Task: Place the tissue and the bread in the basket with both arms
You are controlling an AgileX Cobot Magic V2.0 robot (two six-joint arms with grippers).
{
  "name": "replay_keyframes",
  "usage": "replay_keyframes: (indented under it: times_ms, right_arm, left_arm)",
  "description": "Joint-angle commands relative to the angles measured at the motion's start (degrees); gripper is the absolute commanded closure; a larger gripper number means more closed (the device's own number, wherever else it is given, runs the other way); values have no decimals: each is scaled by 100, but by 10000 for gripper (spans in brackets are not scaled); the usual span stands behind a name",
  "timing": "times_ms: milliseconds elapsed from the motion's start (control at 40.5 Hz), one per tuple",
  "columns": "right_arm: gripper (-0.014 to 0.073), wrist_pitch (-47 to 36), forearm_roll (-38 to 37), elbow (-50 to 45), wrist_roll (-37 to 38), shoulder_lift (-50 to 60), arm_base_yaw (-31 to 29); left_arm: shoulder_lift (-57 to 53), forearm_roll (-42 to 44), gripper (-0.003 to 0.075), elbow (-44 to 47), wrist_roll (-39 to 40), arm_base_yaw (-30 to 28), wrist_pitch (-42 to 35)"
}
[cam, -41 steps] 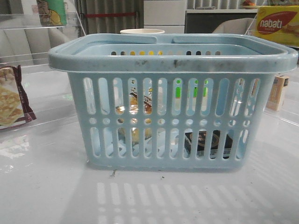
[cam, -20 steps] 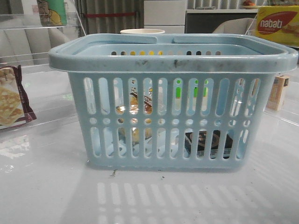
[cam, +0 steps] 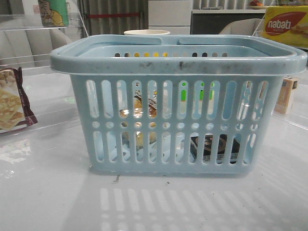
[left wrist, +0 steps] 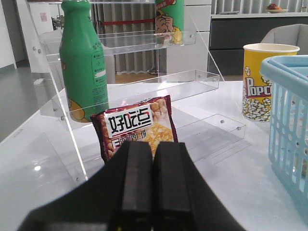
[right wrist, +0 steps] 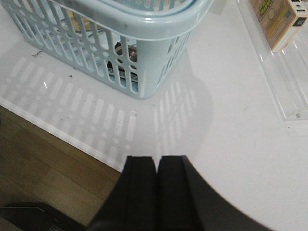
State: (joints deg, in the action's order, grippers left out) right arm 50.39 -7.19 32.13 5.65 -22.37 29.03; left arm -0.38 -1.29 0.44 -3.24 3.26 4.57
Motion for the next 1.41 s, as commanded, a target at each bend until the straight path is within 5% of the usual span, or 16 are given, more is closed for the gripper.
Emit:
replay_keyframes:
  times_ms: [0, 123, 469, 740, 1382]
  right_arm:
    - [537, -390, -68, 150, -61, -25, -9]
    - [537, -771, -45, -91, -54, 374, -349]
    - [537, -3799, 192, -2163, -54, 2062, -2388]
    - [537, -5409, 526, -3402, -54, 2402, -2966]
    - [537, -5552, 525, -3383, -423, 2402, -2975]
  left_arm:
    - [-98, -10, 629, -1, 62, 45, -570]
    - [-98, -10, 629, -1, 62, 45, -570]
    - [-98, -10, 629, -1, 62, 45, -570]
    - [-98, -10, 629, -1, 62, 45, -570]
    - [-98, -10, 629, -1, 62, 45, -570]
